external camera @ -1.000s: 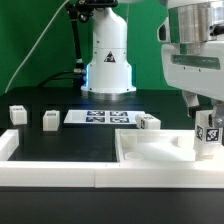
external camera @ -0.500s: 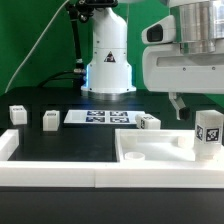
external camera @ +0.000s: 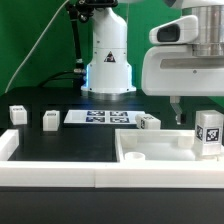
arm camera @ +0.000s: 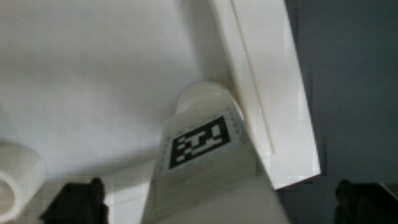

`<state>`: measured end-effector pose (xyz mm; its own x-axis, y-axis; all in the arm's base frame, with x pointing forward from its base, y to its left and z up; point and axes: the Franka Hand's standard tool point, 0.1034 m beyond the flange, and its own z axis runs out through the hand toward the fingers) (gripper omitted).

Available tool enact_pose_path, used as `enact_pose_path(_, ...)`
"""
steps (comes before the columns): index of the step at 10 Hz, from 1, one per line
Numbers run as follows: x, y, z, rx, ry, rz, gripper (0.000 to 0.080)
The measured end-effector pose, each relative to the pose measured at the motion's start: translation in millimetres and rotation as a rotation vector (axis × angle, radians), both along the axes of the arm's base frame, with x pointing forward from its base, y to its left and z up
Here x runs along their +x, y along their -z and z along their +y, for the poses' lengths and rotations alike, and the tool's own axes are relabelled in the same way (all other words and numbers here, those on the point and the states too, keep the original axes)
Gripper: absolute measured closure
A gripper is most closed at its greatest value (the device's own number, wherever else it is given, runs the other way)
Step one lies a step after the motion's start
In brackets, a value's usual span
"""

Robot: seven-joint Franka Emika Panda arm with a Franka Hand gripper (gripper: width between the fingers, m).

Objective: Assemble one leg

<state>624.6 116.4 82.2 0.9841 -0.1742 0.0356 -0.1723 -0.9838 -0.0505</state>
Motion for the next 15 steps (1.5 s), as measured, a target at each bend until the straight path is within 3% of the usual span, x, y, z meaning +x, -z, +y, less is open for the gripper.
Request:
enact_pose_path(3,0.0,0.6,-2.0,-0.009,-0.152,-0.006,0.0151)
enact_pose_path(5,-0.1,0.7,-1.9,-0.007,-0.132,-0.005,0.0417)
enact_pose_path(6,-0.1,0.7,-1.9,-0.007,-0.115,-0.004,0.0417)
enact_pose_path(7,-0.2,0.9,-1.9,-0.006,-0.108,-0.004,0.0508)
enact_pose_path(15,-3.4,2.9,4.3,0.050,0.918,0.048,0.0508)
